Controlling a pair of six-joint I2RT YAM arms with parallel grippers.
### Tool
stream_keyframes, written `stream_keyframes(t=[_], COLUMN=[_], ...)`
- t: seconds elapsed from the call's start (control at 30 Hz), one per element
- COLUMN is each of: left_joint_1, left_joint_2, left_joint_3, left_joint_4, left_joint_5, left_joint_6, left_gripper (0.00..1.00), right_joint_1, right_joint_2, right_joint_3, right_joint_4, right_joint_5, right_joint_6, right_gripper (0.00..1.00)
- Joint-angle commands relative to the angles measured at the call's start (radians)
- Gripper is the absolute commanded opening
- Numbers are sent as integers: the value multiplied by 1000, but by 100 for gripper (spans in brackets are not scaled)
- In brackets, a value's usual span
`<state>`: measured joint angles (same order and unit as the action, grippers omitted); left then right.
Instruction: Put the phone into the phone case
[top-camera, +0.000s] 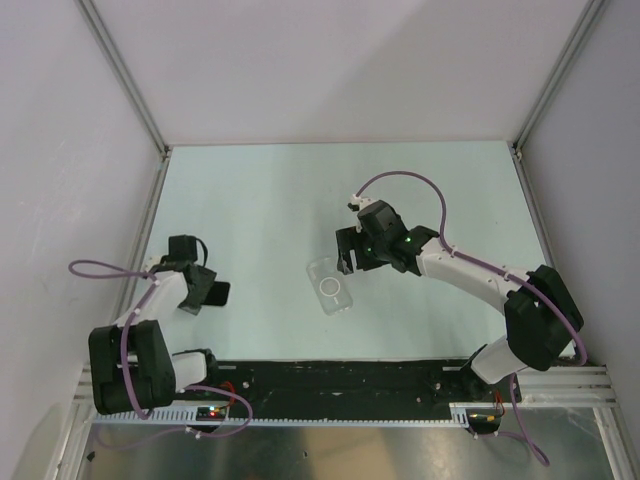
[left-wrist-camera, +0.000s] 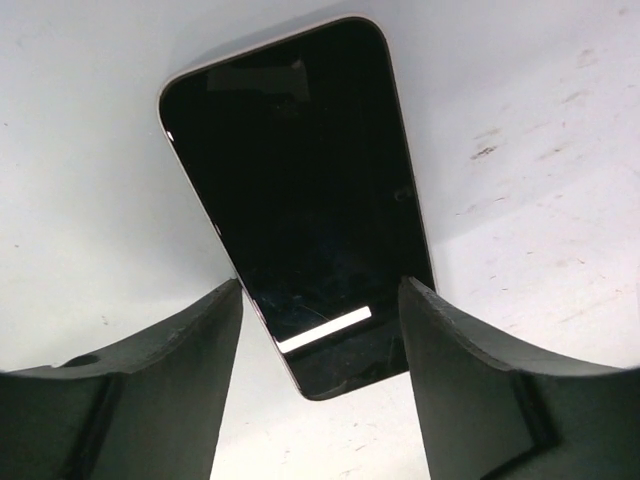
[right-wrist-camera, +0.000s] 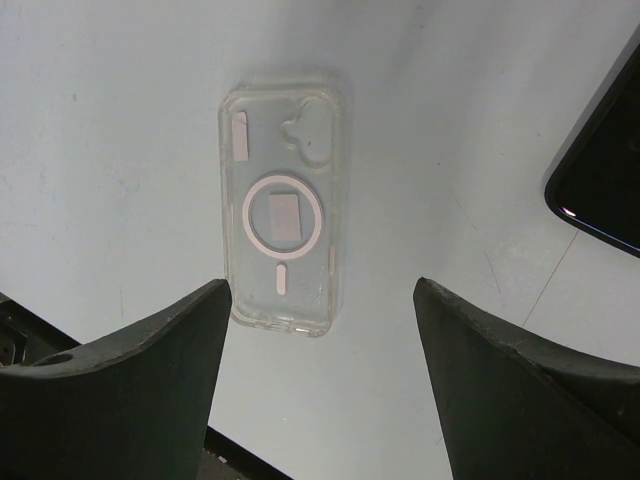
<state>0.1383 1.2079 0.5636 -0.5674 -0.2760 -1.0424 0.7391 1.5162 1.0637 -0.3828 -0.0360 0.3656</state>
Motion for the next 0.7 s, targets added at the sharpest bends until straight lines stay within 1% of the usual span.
stream_keyframes(t=[0.0, 0.13, 0.33, 0.5, 0.6, 0.63, 0.67], left_joint_1=[-21, -23, -24, -23, -23, -22, -21], left_joint_2=[12, 2, 48, 159, 209, 219, 233], left_joint_3=[-23, -9, 68, 148, 165, 167, 172], left_joint_4=[-63, -65, -130, -228, -250, -251, -251], left_joint_5=[43, 45, -8, -62, -90, -97, -102], left_joint_6=[-119, -196, -296, -354, -374, -378, -378], left_gripper=[73, 83, 93, 94, 94, 94, 90], right_joint_1=[-5, -6, -5, -5, -6, -5, -5], right_joint_2=[-16, -11, -7, -12, -17, -19, -22], right_joint_3=[0, -1, -2, -6, -13, -14, -17], right_joint_4=[35, 39, 41, 42, 43, 44, 46], right_joint_5=[-9, -19, -26, -28, -30, -30, -31], right_joint_6=[3, 6, 8, 8, 8, 8, 8], right_gripper=[79, 80, 79, 79, 79, 79, 79])
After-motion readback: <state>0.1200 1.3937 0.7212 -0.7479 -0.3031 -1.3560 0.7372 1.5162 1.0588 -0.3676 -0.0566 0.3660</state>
